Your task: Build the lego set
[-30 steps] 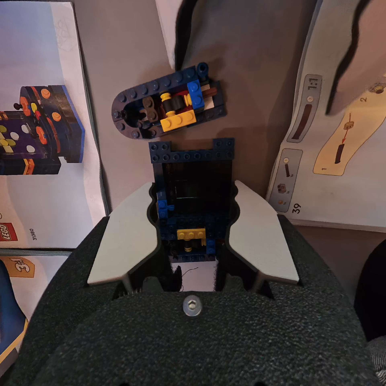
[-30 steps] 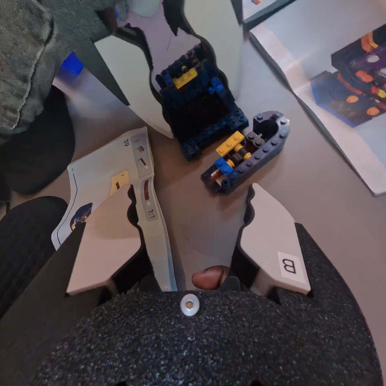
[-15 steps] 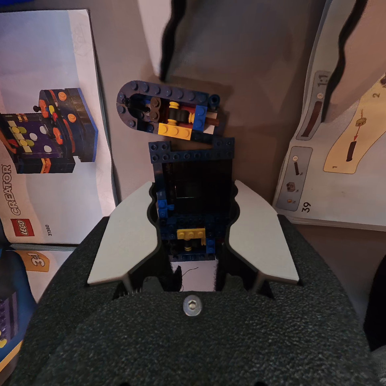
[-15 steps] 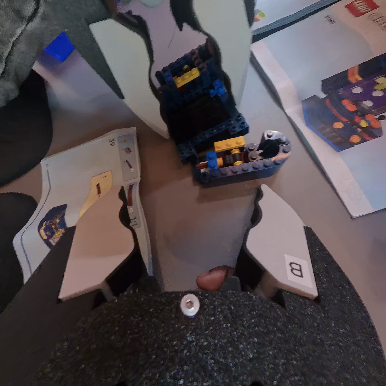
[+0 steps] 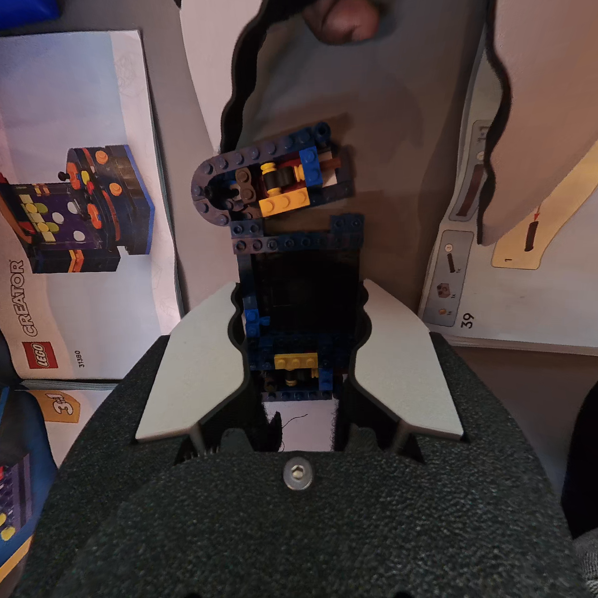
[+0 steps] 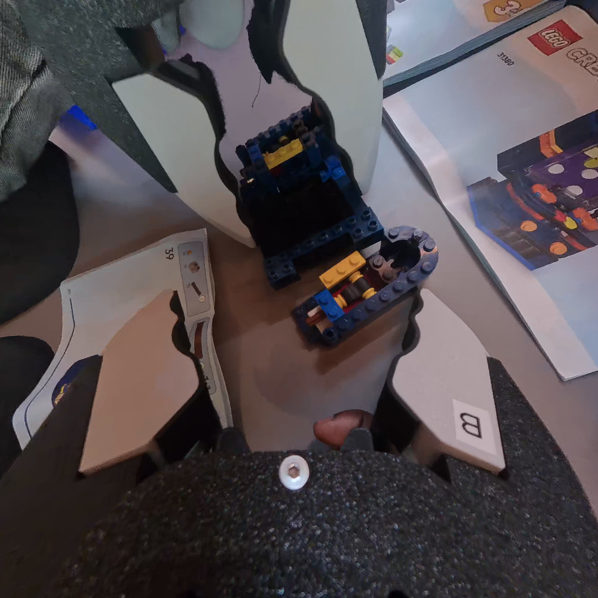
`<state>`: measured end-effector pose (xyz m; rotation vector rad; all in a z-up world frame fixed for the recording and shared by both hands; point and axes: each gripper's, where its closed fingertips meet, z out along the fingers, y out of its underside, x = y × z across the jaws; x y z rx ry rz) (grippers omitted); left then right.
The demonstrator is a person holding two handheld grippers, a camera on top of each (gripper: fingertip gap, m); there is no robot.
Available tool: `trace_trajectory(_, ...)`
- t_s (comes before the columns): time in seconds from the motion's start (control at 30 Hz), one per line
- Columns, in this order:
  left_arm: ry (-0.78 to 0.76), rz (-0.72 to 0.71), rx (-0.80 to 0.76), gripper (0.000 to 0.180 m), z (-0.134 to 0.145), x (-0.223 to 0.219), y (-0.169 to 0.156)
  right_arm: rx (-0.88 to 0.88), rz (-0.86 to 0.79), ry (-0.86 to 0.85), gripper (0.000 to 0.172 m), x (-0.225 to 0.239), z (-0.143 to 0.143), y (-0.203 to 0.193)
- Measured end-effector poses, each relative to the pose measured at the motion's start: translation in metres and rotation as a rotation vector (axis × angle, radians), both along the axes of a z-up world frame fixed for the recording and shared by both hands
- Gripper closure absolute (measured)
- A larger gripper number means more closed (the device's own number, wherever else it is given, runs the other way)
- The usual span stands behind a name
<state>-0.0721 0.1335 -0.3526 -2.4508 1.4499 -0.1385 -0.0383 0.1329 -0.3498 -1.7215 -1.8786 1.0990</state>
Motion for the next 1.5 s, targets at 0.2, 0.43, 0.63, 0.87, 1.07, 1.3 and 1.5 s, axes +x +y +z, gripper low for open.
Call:
trace_trajectory(0.2, -0.013, 0.018, 0.007, 0.113, 0.001, 0.001, 0.002, -0.055, -0.041, 0.003, 0.036, -0.003, 0.004, -0.003)
trace_trajectory(0.43, 0.006, 0.031, 0.000, 0.113, 0.001, 0.004, 0.001, -0.097, -0.080, 0.007, 0.030, -0.007, 0.007, -0.006)
trace_trajectory(0.63, 0.034, 0.116, -0.032, 0.113, 0.001, 0.005, 0.002, -0.107, -0.077, -0.033, 0.025, -0.003, 0.008, -0.015)
trace_trajectory(0.87, 0.061, 0.125, -0.035, 0.113, 0.001, 0.006, 0.002, -0.109, 0.043, -0.109, 0.036, 0.022, 0.008, -0.029)
trace_trajectory(1.07, 0.117, 0.135, -0.043, 0.113, 0.000, 0.002, 0.000, -0.145, 0.063, -0.089, 0.036, 0.023, 0.011, -0.032)
trace_trajectory(1.3, 0.180, 0.085, -0.025, 0.113, 0.000, -0.001, 0.001, -0.110, 0.105, -0.053, 0.039, 0.025, 0.008, -0.030)
trace_trajectory(1.5, 0.226, 0.055, -0.089, 0.113, -0.004, -0.005, -0.004, -0.094, 0.128, -0.037, 0.039, 0.025, 0.007, -0.031)
